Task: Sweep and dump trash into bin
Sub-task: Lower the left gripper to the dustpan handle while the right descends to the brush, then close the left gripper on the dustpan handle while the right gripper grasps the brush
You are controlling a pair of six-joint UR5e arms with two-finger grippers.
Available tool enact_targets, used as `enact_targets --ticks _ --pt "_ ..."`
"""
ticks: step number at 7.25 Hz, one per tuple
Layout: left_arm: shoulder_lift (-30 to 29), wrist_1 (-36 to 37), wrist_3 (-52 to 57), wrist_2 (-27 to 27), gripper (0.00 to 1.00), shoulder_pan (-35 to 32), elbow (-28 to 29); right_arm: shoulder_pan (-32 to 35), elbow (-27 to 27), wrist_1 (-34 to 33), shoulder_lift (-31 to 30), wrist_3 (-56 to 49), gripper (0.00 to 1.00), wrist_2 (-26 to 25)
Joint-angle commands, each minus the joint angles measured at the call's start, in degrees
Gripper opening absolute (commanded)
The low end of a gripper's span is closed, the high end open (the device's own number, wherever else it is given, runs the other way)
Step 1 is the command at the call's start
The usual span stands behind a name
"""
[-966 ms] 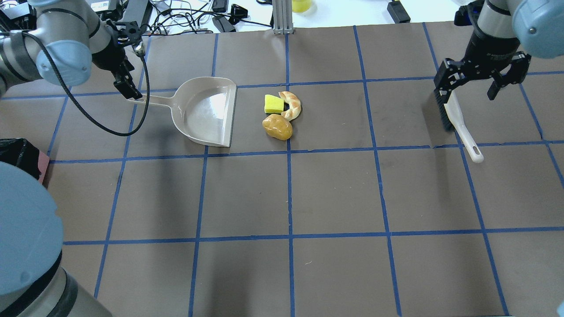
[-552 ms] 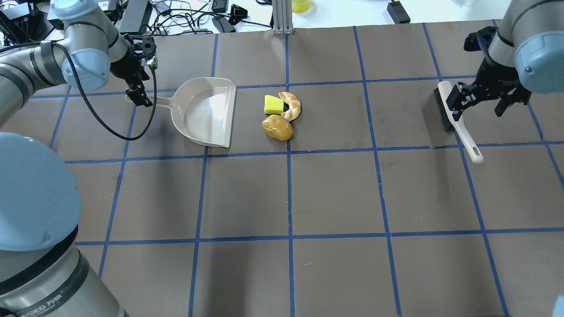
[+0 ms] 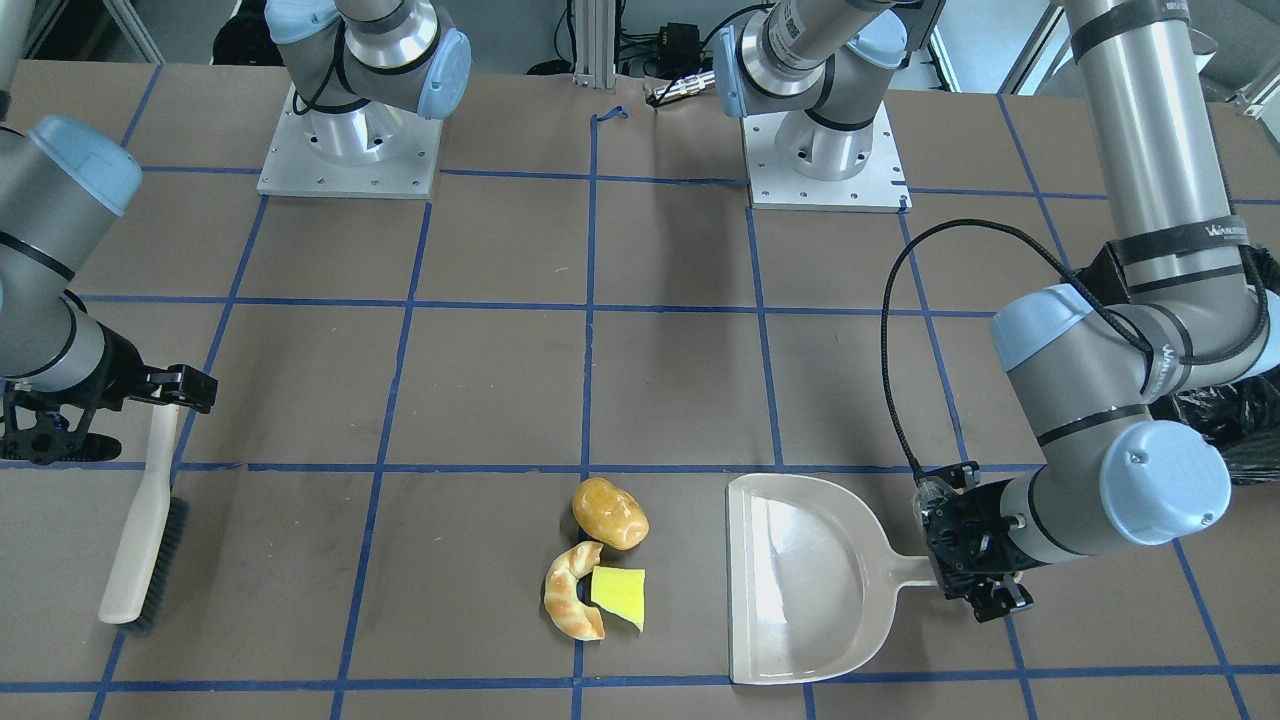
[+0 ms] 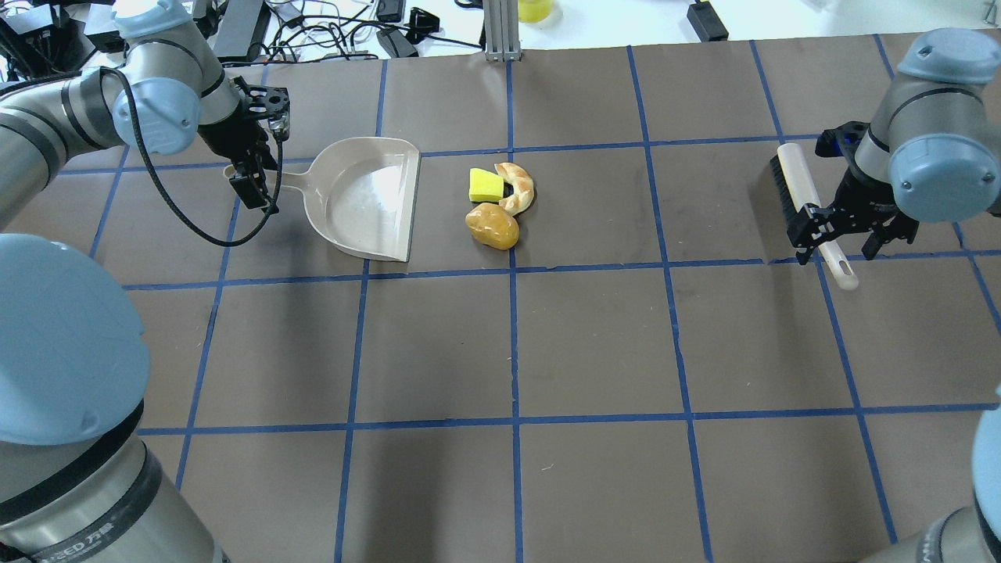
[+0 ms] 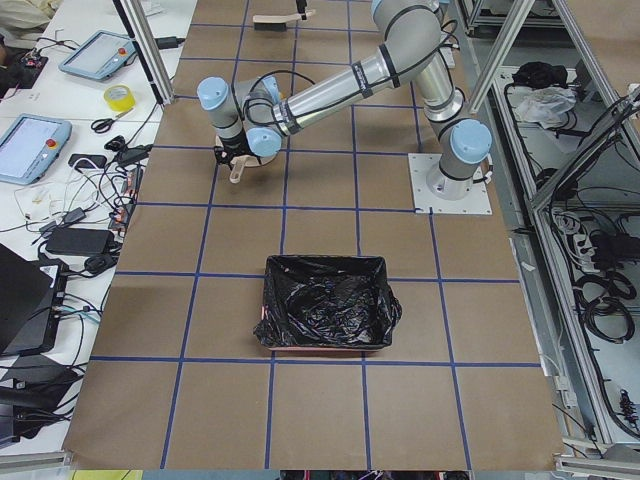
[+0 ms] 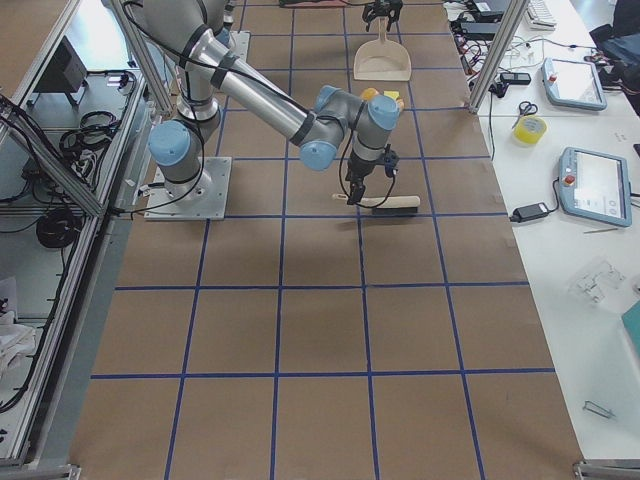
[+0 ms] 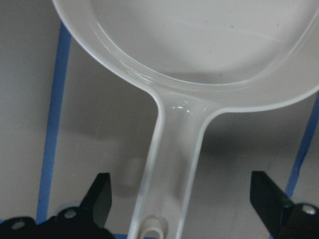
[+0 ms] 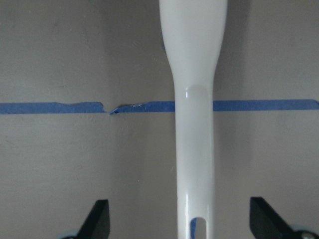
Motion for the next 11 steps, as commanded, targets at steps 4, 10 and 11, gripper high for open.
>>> enact_targets --ticks 4,10,11 --pt "0.36 0.87 5.00 0.97 0.90 0.60 -0.68 -1.80 0.21 -0.07 0.55 -0.62 0.85 0.19" --pt "-0.60 4.91 11.77 0.97 0.70 0.50 -0.77 -1.81 -0.41 -0.33 0.47 -0.18 0.15 0.45" --pt "-0.16 5.00 11.68 0.97 0.58 0.50 -0.77 -1.89 -0.58 -0.42 0.38 0.00 0.11 0.45"
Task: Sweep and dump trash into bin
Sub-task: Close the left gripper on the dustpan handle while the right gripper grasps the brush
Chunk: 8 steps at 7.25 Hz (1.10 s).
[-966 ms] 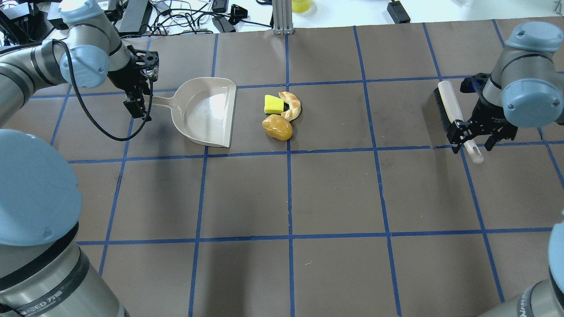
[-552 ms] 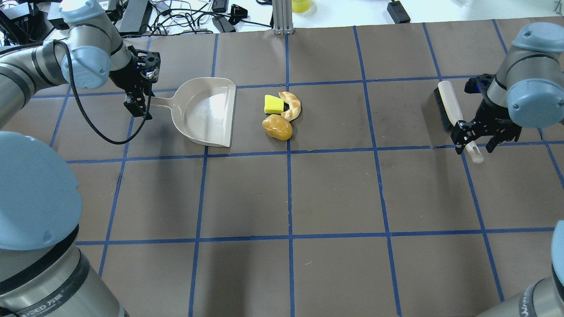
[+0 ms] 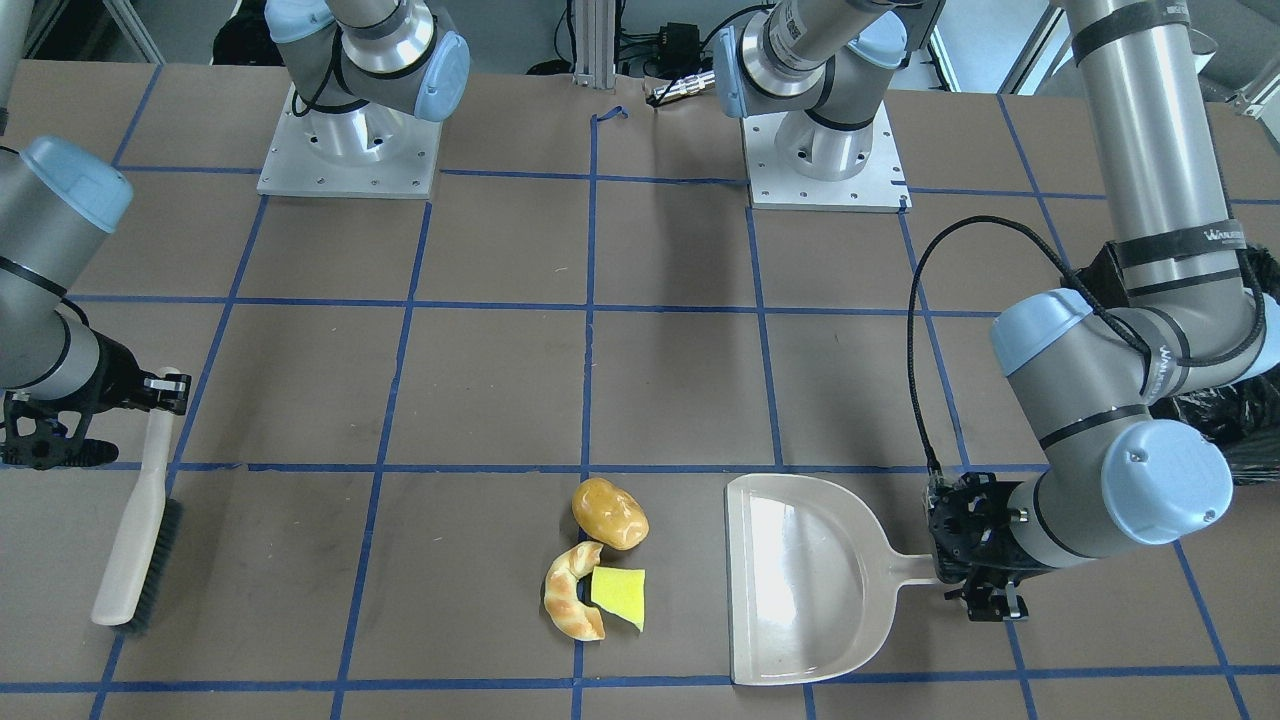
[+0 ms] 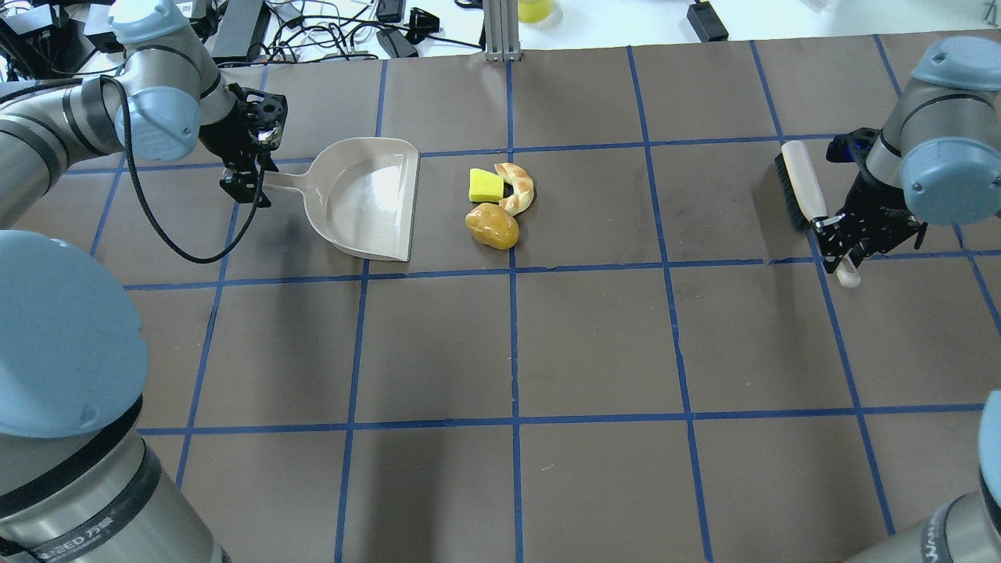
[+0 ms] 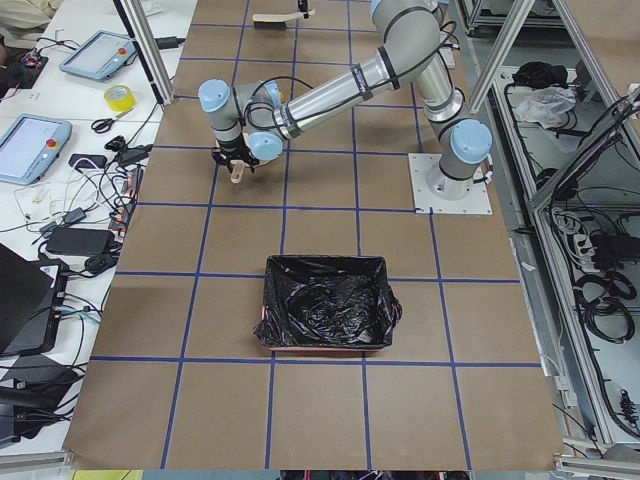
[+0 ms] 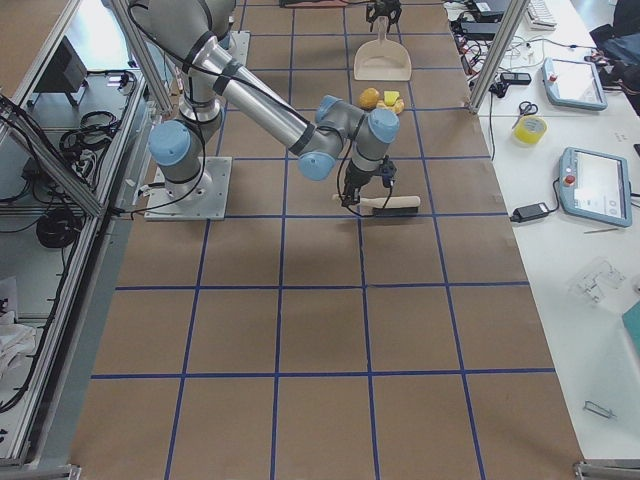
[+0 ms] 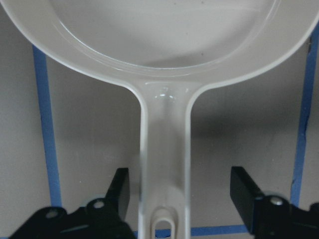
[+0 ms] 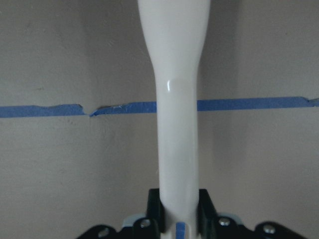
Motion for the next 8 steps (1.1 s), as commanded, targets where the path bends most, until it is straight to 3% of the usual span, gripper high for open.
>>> enact_targets --ticks 1,3,4,5,6,8 --pt "0.26 0.29 -0.20 0.09 0.53 0.07 -0.09 0.02 -0.71 0.06 -0.53 0.68 0.11 0.03" --pt "0.26 0.29 -0.20 0.09 0.30 0.07 -0.44 3.77 -2.55 3.38 -2.37 3.14 0.10 -0.06" --pt "0.44 0.29 -0.29 0.35 0.23 0.07 -0.44 8.50 -3.08 6.71 -3.95 8.28 0.08 -0.58" --pt "0.79 0.21 -1.51 1.66 0.17 -0.10 -0.44 13.94 -3.78 8.48 -4.83 17.21 0.07 -0.50" --pt "1.05 0.29 -6.83 6.89 0.11 -0.80 -0.62 19.74 -5.01 9.80 -4.93 23.65 0.06 -0.67" --pt "0.70 1.25 -8.29 8.61 0.10 -4.66 -0.62 31.34 -7.38 13.76 -4.14 41.04 0.00 -0.85"
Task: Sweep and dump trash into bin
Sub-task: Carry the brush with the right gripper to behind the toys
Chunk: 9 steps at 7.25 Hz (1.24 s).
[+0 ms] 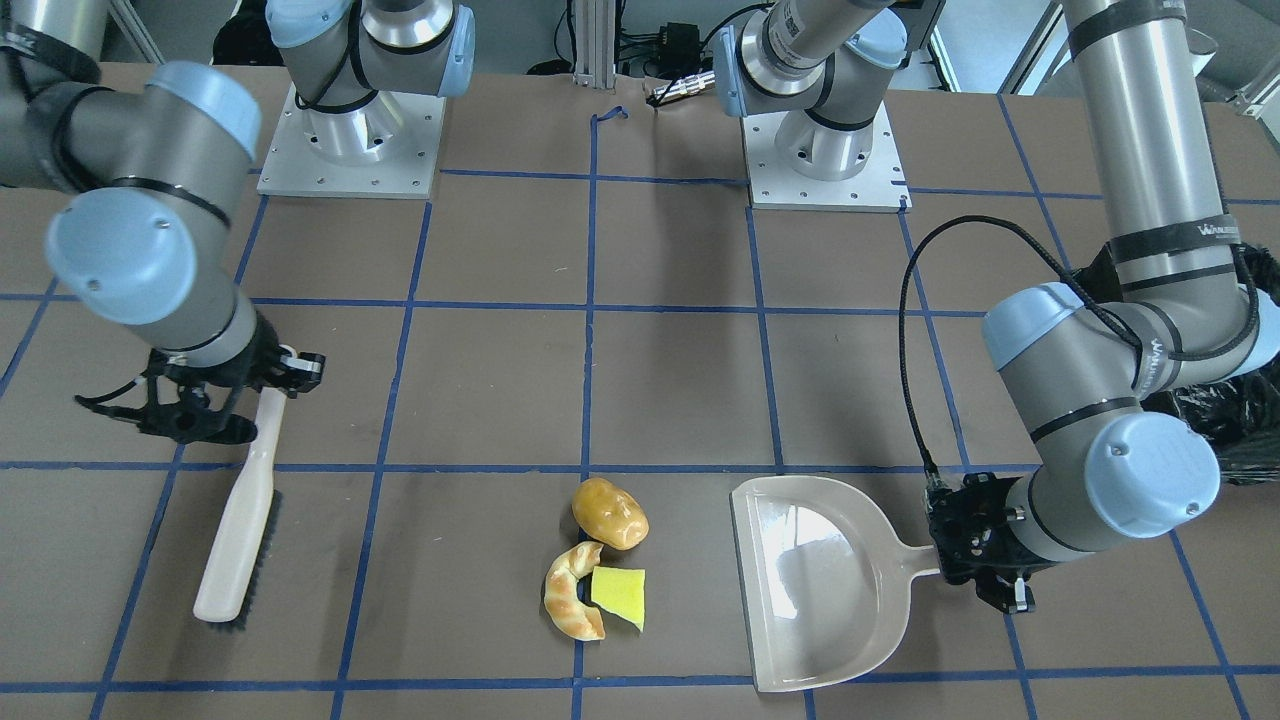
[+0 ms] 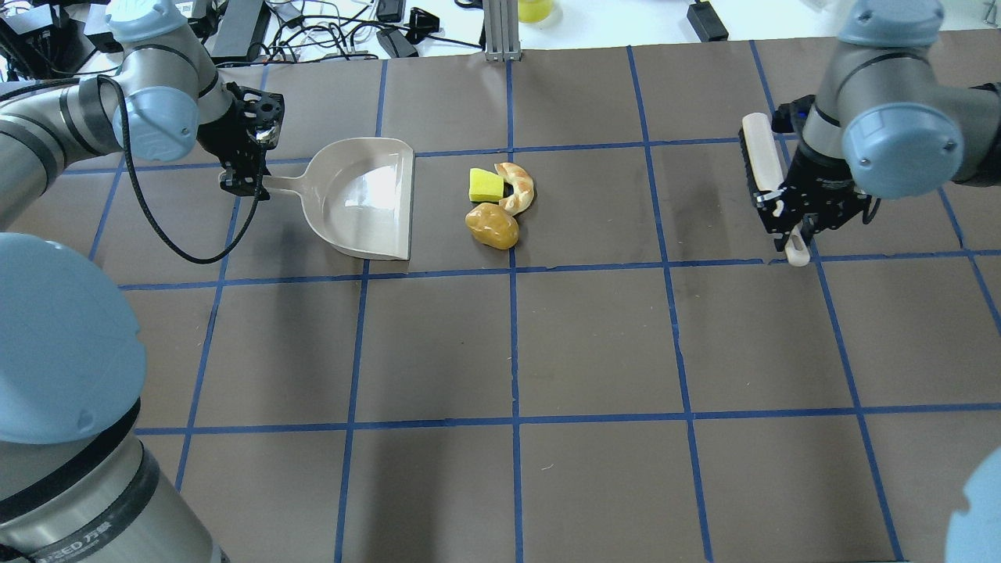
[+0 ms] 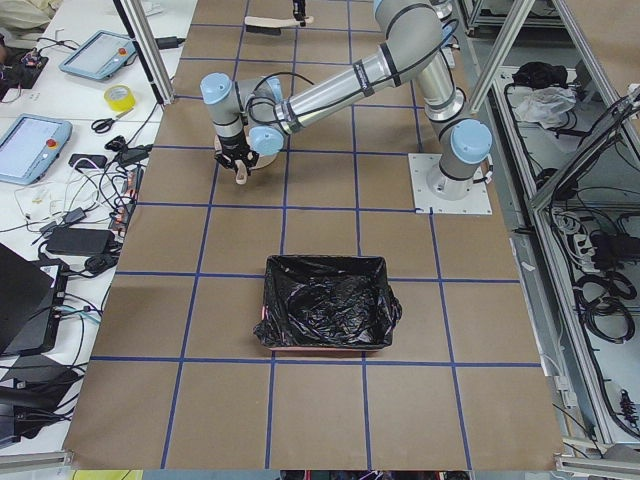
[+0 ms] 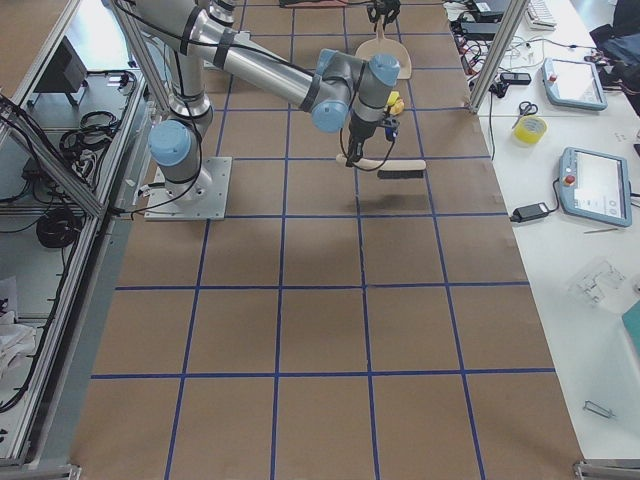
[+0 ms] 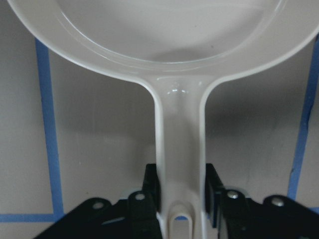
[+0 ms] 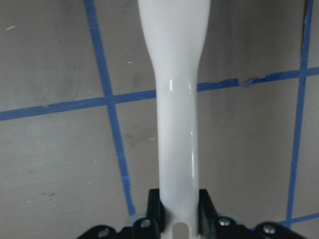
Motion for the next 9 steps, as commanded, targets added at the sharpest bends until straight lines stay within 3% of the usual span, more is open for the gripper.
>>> enact_targets --ticks 1,4,7,9 --pt "0.10 0.89 -1.46 1.16 0.08 -2.89 -0.12 10.89 -2.48 2.48 1.97 15.07 0.00 0.69" --pt "0.10 0.98 -1.55 1.07 0.07 -2.90 -0.21 18.82 -8.00 3.52 8.37 26.50 0.00 3.15" --pt "-0.07 1.07 -1.55 1.07 0.07 -2.90 -0.30 20.23 -13.72 4.50 14.36 25.67 0.00 13.76" --pt "-0.34 1.07 -1.46 0.98 0.07 -2.90 -0.30 20.94 -15.41 3.81 16.74 24.79 0.00 14.32"
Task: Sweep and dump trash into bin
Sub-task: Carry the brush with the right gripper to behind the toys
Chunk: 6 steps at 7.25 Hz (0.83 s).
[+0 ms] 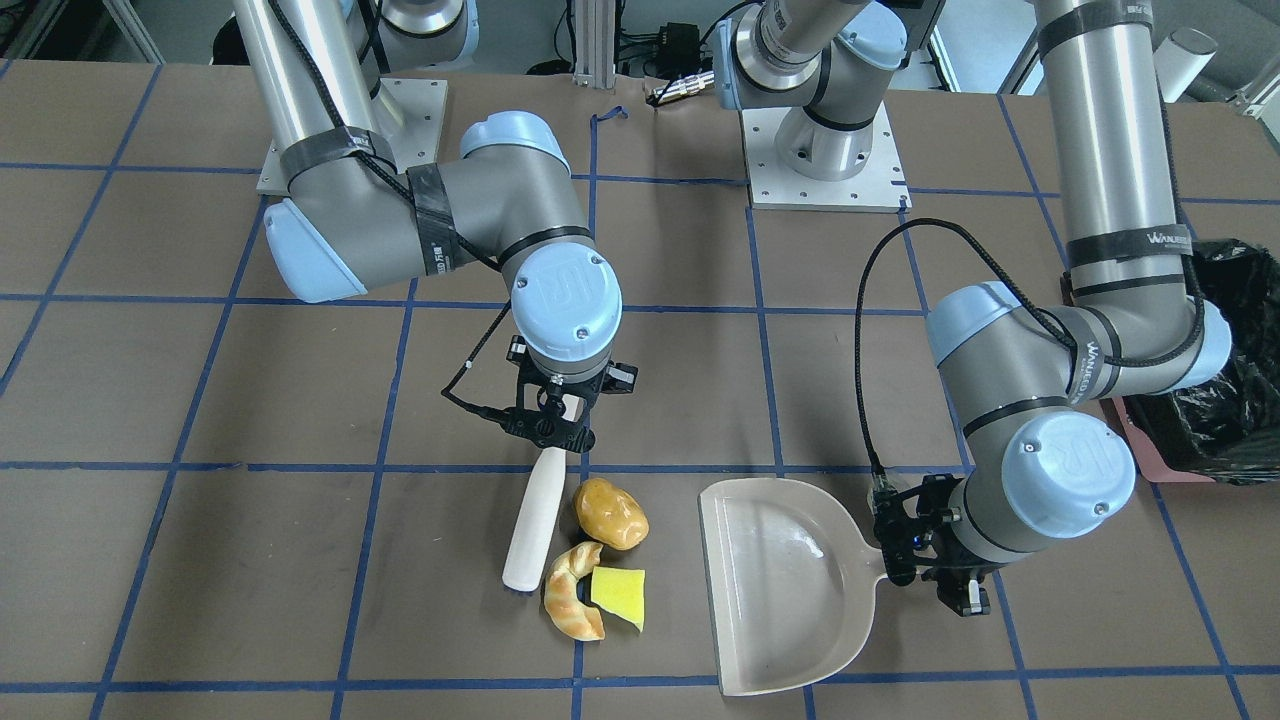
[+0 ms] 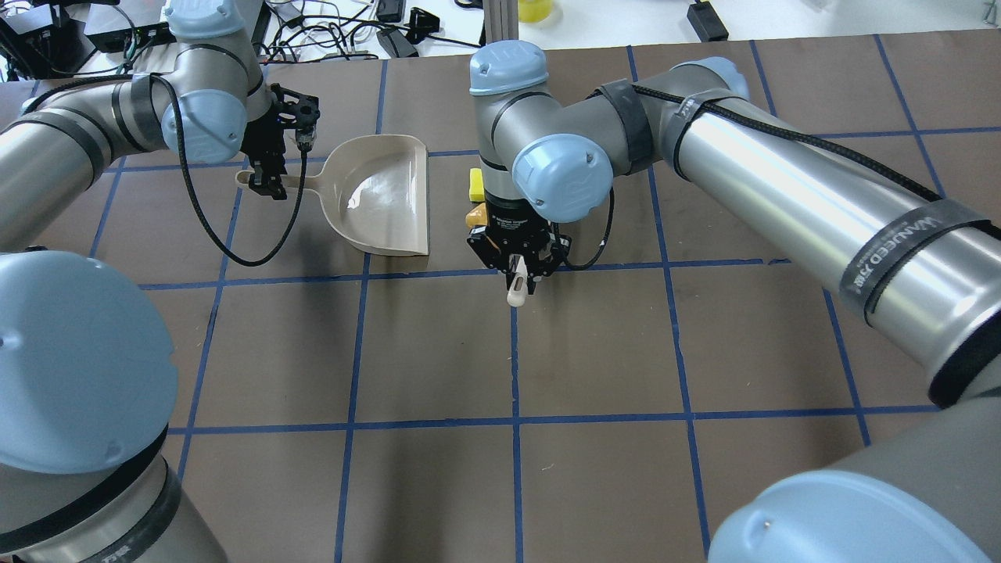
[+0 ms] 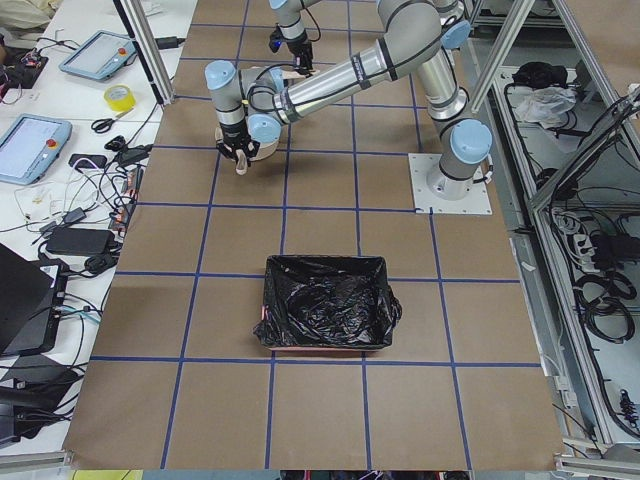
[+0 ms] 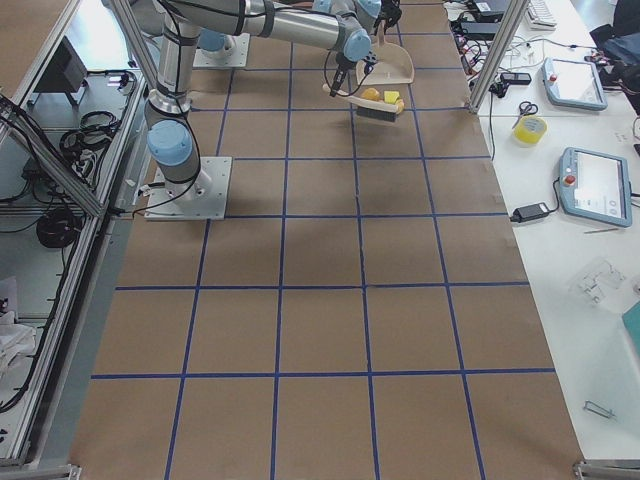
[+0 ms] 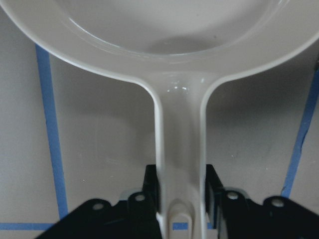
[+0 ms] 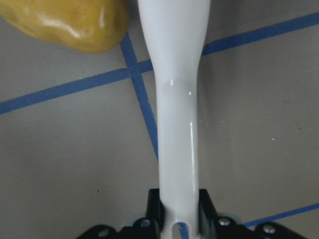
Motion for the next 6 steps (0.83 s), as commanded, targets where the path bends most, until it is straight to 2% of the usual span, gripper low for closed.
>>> enact_targets --ticks 1,3,6 --pt "-0.22 0.00 0.07 -0.03 0.07 0.00 -0.01 0.47 -0.98 -2.10 1.59 -0.87 0.00 0.94" --pt "-0.31 0.00 -0.02 -0.03 0.07 -0.09 -0.01 1.00 -1.15 -8.06 3.00 -0.96 0.00 3.30" --pt "-0.49 0.00 -0.02 -0.12 0.07 -0.09 0.08 3.63 -7.19 -9.41 7.38 0.09 0.00 4.10"
